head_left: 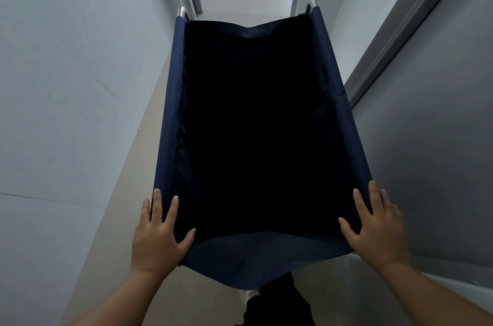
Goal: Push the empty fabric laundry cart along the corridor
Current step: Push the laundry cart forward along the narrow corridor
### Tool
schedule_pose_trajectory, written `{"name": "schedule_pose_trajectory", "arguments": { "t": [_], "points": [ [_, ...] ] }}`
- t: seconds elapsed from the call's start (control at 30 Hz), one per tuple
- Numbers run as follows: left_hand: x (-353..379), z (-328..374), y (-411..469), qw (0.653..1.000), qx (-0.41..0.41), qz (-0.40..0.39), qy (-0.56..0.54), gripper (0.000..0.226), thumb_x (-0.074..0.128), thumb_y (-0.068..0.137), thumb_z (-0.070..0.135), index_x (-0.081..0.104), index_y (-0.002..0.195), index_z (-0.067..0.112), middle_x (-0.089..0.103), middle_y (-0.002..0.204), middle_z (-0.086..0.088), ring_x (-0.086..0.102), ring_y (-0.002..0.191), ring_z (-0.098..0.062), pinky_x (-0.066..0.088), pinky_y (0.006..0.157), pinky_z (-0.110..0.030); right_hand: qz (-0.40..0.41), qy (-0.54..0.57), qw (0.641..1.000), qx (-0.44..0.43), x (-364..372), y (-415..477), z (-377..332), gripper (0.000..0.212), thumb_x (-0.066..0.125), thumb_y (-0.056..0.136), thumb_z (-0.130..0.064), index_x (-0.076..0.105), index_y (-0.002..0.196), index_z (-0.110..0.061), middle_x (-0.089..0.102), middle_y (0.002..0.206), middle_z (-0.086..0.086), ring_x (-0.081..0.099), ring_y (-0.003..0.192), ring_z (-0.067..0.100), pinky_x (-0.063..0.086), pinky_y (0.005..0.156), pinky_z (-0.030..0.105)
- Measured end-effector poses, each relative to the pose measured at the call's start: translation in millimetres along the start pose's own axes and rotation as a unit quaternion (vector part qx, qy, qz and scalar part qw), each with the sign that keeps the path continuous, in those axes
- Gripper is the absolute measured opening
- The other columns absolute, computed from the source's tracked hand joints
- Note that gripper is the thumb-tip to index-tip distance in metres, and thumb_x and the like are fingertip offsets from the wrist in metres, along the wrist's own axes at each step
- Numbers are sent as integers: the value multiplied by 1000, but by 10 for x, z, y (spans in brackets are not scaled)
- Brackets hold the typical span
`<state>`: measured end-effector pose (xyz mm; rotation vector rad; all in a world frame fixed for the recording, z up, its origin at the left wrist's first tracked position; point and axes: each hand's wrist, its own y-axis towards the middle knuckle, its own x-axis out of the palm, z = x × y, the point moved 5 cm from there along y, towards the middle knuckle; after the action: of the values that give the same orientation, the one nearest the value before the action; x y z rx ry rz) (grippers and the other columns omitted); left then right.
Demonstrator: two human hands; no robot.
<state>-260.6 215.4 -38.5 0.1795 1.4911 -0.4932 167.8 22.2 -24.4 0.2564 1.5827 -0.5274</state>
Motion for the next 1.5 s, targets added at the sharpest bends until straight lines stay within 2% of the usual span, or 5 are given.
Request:
{"name": "schedule_pose_trajectory", "arguments": {
  "t": [0.17, 0.43, 0.6, 0.87, 1.5],
  "points": [
    [-33, -22, 146, 1000, 0, 7, 2, 86, 35, 85, 75, 40, 150, 20, 19, 166, -17, 28, 146, -48, 51, 94, -60, -2, 3, 1000, 9, -31, 136, -44, 74, 43, 87, -57, 55, 141, -8, 33, 160, 23, 39, 139, 50, 39, 101, 67],
    [-154, -85, 539, 999, 12, 26, 33, 88, 41, 82, 75, 48, 145, 15, 22, 163, -22, 26, 143, -54, 42, 100, -64, -5, -9, 1000, 10, -120, 453, -180, 75, 40, 87, -59, 57, 140, -8, 34, 160, 23, 38, 141, 50, 36, 103, 68],
    [-196, -122, 796, 998, 8, 22, 52, 90, 38, 81, 78, 47, 145, 16, 21, 164, -22, 26, 142, -54, 38, 97, -66, 4, -13, 1000, 11, -165, 680, -235, 76, 38, 86, -59, 59, 138, -8, 35, 160, 22, 39, 141, 50, 35, 104, 68],
    [-232, -162, 1189, 998, 10, 24, 54, 91, 38, 81, 79, 45, 147, 16, 18, 165, -20, 24, 144, -53, 39, 98, -66, 27, 12, 999, 19, -198, 1092, -283, 73, 42, 84, -57, 65, 131, -7, 40, 157, 22, 44, 138, 51, 37, 99, 72],
    [-418, -185, 2215, 998, -12, 26, 59, 96, 32, 81, 83, 45, 147, 14, 20, 164, -21, 25, 144, -53, 41, 101, -64, 44, 25, 999, -3, -384, 2297, -378, 70, 42, 84, -53, 64, 133, -8, 37, 160, 20, 42, 139, 49, 37, 102, 70]
  ]
}}
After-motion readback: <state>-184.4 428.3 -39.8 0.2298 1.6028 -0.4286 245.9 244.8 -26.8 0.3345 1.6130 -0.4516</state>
